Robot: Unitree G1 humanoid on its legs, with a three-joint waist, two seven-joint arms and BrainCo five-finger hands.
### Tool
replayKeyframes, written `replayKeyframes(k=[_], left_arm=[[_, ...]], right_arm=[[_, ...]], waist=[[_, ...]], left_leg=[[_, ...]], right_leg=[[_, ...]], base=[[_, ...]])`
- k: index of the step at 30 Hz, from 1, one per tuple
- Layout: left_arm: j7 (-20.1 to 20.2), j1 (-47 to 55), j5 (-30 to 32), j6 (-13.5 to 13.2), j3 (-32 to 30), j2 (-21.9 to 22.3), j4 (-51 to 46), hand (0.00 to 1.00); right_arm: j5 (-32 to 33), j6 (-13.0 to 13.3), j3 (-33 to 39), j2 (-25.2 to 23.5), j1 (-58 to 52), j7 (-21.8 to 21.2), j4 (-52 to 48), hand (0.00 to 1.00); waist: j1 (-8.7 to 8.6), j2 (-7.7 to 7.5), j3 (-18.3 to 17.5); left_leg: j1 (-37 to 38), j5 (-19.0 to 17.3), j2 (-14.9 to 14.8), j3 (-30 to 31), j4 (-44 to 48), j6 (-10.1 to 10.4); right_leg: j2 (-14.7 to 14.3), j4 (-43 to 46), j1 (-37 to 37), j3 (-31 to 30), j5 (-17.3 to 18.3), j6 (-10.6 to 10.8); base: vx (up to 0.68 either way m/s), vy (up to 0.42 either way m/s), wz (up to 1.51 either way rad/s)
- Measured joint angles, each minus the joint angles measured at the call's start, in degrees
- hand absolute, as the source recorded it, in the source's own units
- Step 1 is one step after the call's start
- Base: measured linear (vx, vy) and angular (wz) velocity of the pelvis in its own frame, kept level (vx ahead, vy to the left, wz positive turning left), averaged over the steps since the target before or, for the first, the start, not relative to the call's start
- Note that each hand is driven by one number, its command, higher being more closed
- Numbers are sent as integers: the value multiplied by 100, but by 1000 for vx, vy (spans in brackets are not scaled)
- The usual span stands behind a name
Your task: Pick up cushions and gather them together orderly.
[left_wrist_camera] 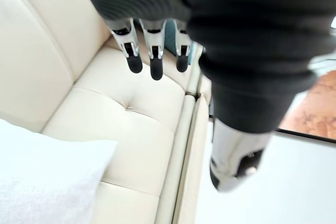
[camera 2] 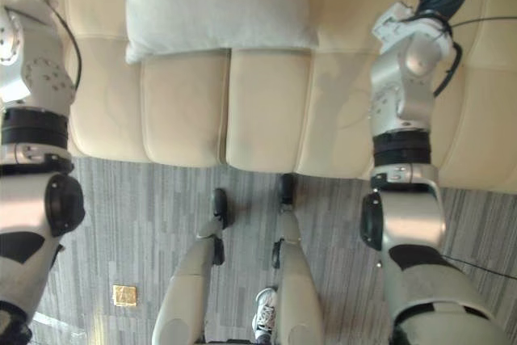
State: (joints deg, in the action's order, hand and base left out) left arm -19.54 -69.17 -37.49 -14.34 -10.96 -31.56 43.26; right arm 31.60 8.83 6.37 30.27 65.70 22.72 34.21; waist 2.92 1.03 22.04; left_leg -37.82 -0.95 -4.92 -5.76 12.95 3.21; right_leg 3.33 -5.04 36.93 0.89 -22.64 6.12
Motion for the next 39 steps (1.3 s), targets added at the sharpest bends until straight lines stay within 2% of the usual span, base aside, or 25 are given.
replayKeyframes(k=[2, 3, 5, 6, 7, 8, 9, 10, 11, 12, 14, 15, 18, 22, 24, 30, 36, 39], left_arm=[[30, 399, 17, 3, -119, -70, -301, 0], [88, 920, 31, -9, -206, -70, -715, 0], [109, 1443, 86, -17, -232, -39, -943, 0], [121, 2176, 273, -19, -359, 144, -1239, 0], [125, 2420, 320, -19, -392, 215, -1344, 0], [146, 2988, 428, -25, -428, 377, -1616, 0], [160, 3199, 467, -26, -438, 431, -1731, 0], [236, 3846, 582, -50, -497, 593, -2080, 0], [258, 4384, 706, -65, -555, 752, -2290, 0], [292, 4607, 746, -60, -551, 847, -2328, 0], [455, 5645, 969, 19, -523, 1457, -2415, 0], [501, 5810, 1003, 54, -498, 1559, -2414, 0], [913, 6863, 1560, 251, -3, 2083, -2385, 0], [1230, 7243, 1950, 380, 104, 2413, -1740, 0], [1371, 7422, 2245, 441, 118, 2617, -1167, 0], [1503, 7580, 2978, 637, 87, 2896, 432, 0], [1508, 7626, 3490, 764, -99, 2914, 1276, 0], [1501, 7645, 3623, 775, -162, 2908, 1378, 0]], right_arm=[[-7, -1, 20, 59, -296, -54, -306, 0], [-30, 19, 39, 123, -850, -117, -743, 0], [-69, 25, 109, 104, -1421, -179, -989, 0], [-174, 37, 421, -66, -2242, -262, -1206, 0], [-201, 40, 521, -139, -2520, -287, -1275, 0], [-264, 90, 736, -332, -3192, -362, -1430, 0], [-298, 96, 802, -423, -3449, -381, -1493, 0], [-412, 130, 925, -737, -4129, -477, -1593, 0], [-485, 141, 926, -966, -4521, -580, -1598, 0], [-541, 142, 929, -1061, -4707, -628, -1597, 0], [-787, 135, 927, -1584, -5436, -910, -1596, 0], [-847, 135, 926, -1662, -5578, -961, -1597, 0], [-1262, 127, 928, -2146, -6503, -1361, -1578, 0], [-1471, 75, 914, -2492, -6997, -1624, -1379, 0], [-1625, 14, 873, -2641, -7257, -1788, -948, 0], [-2267, -184, 846, -2811, -7429, -2006, 563, 0], [-2613, -384, 938, -2803, -7418, -2001, 1697, 0], [-2694, -428, 1124, -2806, -7408, -1993, 1958, 0]], waist=[[1, -2, -1], [2, -3, -1], [0, -3, -1], [-11, -10, -6], [-22, -12, -8], [-65, -77, -47], [-82, -146, -85], [-97, -373, -232], [-102, -396, -281], [-102, -397, -281], [-91, -432, -378], [-97, -430, -423], [-88, -453, -832], [-84, -440, -1167], [-84, -422, -1502], [-84, -378, -1988], [-82, -327, -2162], [-83, -318, -2211]], left_leg=[[7, 0, -29, 8, 20, 4], [58, 3, -51, 36, 19, 9], [181, 3, -61, 54, 11, 9], [451, 3, -52, 60, -73, 10], [542, 5, -43, 67, -100, 11], [717, 4, 36, 95, -136, 11], [767, 2, 92, 92, -160, 13], [861, -25, 232, 100, -189, 45], [906, -21, 210, 162, -205, 59], [947, -18, 199, 175, -214, 66], [1203, -26, 193, 217, -320, 92], [1229, -27, 193, 230, -326, 95], [1525, -78, 190, 237, -385, 133], [1960, -216, 166, 200, -382, 133], [2254, -332, 144, 159, -382, 132], [2942, -440, 157, 128, -605, 124], [3418, -426, 179, 141, -910, 110], [3536, -403, 226, 156, -1006, 76]], right_leg=[[-30, 0, -20, 11, 0, 0], [-55, -2, -87, 33, 1, -1], [-70, -3, -204, 40, 2, -1], [-77, -6, -438, 44, 13, -2], [-71, -8, -518, 48, 37, -9], [-18, -10, -721, 60, 269, -184], [31, -12, -786, 74, 423, -220], [189, -21, -899, 92, 987, -413], [169, -19, -961, 123, 1019, -330], [160, -18, -1010, 155, 1024, -324], [132, -17, -1217, 173, 1092, -332], [131, -16, -1244, 180, 1101, -335], [131, -14, -1521, 205, 1171, -274], [128, -12, -1945, 266, 1290, -264], [124, -12, -2244, 298, 1398, -246], [137, -13, -2823, 314, 1601, -256], [138, -14, -3150, 321, 1655, -243], [173, -14, -3217, 322, 1661, -235]], base=[[-8, -10, -3], [0, 0, 0], [0, 0, 0], [0, 0, 0], [15, -7, 12], [17, -4, 21], [31, -16, 37], [25, -43, 26], [24, -49, 23], [6, -70, 8], [9, -55, 3], [20, -32, 1], [35, -19, 0], [69, 4, -5], [76, 15, -1], [86, 21, -2], [60, 3, -2], [27, 10, 0]])
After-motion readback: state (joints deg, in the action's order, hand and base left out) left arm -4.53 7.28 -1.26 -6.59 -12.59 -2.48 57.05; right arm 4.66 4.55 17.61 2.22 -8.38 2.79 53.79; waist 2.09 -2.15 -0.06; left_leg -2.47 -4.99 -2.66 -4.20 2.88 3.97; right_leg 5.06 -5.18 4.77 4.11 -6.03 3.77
